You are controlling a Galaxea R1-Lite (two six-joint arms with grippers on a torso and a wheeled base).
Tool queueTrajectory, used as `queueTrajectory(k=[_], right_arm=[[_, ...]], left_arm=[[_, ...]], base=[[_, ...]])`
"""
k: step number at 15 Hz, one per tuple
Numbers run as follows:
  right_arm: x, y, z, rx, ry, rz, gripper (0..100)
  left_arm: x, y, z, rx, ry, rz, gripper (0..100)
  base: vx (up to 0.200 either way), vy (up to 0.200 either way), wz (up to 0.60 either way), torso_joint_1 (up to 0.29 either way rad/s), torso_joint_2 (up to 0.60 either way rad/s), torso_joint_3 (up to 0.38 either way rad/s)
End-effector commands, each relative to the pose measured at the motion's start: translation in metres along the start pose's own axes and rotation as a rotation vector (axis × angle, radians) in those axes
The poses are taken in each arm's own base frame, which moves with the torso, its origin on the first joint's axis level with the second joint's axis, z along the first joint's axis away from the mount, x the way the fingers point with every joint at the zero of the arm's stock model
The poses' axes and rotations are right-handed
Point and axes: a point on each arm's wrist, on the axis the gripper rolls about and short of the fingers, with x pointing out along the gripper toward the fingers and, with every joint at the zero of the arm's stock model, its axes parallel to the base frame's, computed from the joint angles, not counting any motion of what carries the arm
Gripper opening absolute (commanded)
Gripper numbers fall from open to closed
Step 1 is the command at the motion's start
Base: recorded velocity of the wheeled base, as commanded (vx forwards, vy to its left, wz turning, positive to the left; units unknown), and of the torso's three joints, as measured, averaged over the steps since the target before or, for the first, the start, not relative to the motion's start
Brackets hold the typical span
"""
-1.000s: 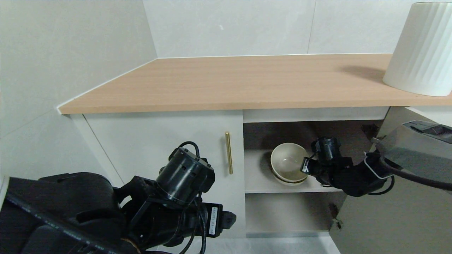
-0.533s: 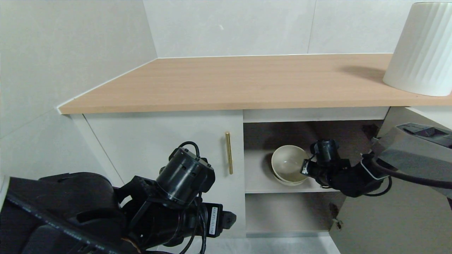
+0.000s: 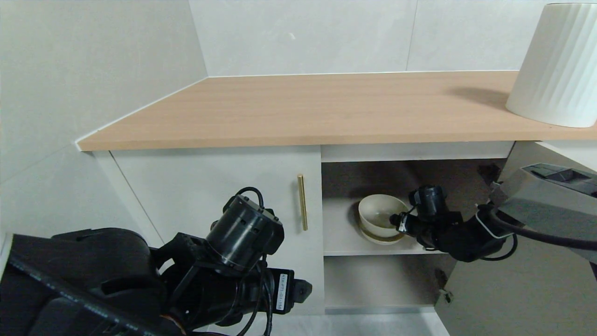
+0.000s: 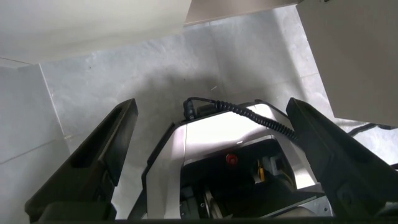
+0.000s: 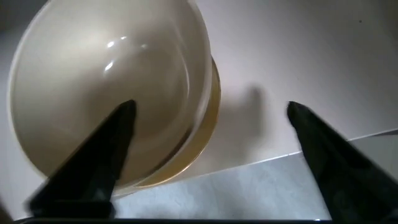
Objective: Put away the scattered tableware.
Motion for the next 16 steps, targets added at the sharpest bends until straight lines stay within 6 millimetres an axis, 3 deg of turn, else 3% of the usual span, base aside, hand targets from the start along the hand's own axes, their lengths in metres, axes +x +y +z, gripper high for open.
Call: queueTrajectory(k=[1,3,6,10,11,13,14,16], right_arm=[[-0.002,0.001,0.001,0.000,-0.003,0.004,100],[-0.007,0.001,0.004,0.000,-0.003,0.007,100],[-0.060,0.008,0.008,-0.038,0.073,0.114,100],[-0.156,-0.001,0.021,-0.229,0.106,0.300,100],[-0.172,-0.003,0.022,-0.249,0.112,0.327,100],[-0.248,-0.020,0.032,-0.333,0.130,0.435,100],[-0.270,-0.030,0.034,-0.337,0.160,0.469,100],[-0.296,-0.043,0.032,-0.350,0.203,0.504,100]], left_arm=[[0.000,0.000,0.000,0.000,0.001,0.002,100],[-0.001,0.000,0.001,-0.004,-0.004,0.001,100],[-0.017,0.006,0.006,-0.023,-0.058,-0.002,100],[-0.055,0.031,0.015,-0.095,-0.176,0.003,100],[-0.062,0.035,0.015,-0.106,-0.198,-0.001,100],[-0.097,0.051,0.012,-0.142,-0.295,-0.025,100],[-0.104,0.059,0.009,-0.146,-0.316,-0.014,100],[-0.105,0.072,0.001,-0.109,-0.316,0.037,100]], base=[[0.000,0.000,0.00,0.000,0.00,0.000],[0.000,0.000,0.00,0.000,0.00,0.000],[0.000,0.000,0.00,0.000,0.00,0.000],[0.000,0.000,0.00,0.000,0.00,0.000],[0.000,0.000,0.00,0.000,0.00,0.000],[0.000,0.000,0.00,0.000,0.00,0.000],[0.000,0.000,0.00,0.000,0.00,0.000],[0.000,0.000,0.00,0.000,0.00,0.000]])
